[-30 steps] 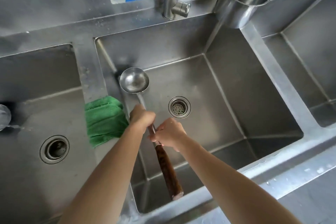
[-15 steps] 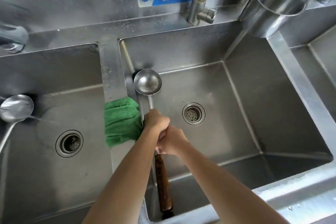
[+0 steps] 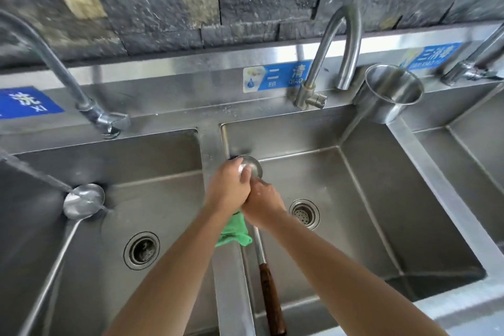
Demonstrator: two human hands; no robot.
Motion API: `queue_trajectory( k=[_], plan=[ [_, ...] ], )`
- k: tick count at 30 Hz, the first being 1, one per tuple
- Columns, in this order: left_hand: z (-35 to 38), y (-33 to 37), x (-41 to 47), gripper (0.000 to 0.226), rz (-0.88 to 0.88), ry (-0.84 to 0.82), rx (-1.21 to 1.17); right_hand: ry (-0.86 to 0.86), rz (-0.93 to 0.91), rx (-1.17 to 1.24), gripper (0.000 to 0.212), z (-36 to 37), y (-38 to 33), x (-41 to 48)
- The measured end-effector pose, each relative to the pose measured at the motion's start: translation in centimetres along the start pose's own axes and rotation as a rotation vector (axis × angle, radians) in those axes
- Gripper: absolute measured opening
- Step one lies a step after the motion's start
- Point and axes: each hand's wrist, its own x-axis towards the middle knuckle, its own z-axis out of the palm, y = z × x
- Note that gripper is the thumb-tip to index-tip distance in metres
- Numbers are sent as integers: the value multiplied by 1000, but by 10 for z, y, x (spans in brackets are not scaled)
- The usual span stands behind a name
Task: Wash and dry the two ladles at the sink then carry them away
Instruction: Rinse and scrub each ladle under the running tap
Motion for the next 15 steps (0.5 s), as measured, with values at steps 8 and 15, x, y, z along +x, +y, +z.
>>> queue_trajectory(
  k=[8, 15],
  plan=[
    [-97, -129, -22, 43, -94, 59, 144, -62, -185, -155, 63, 27, -100, 6],
    [-161, -285, -51, 26, -302, 64, 172, -186, -187, -133, 59, 112, -176, 18]
  ],
)
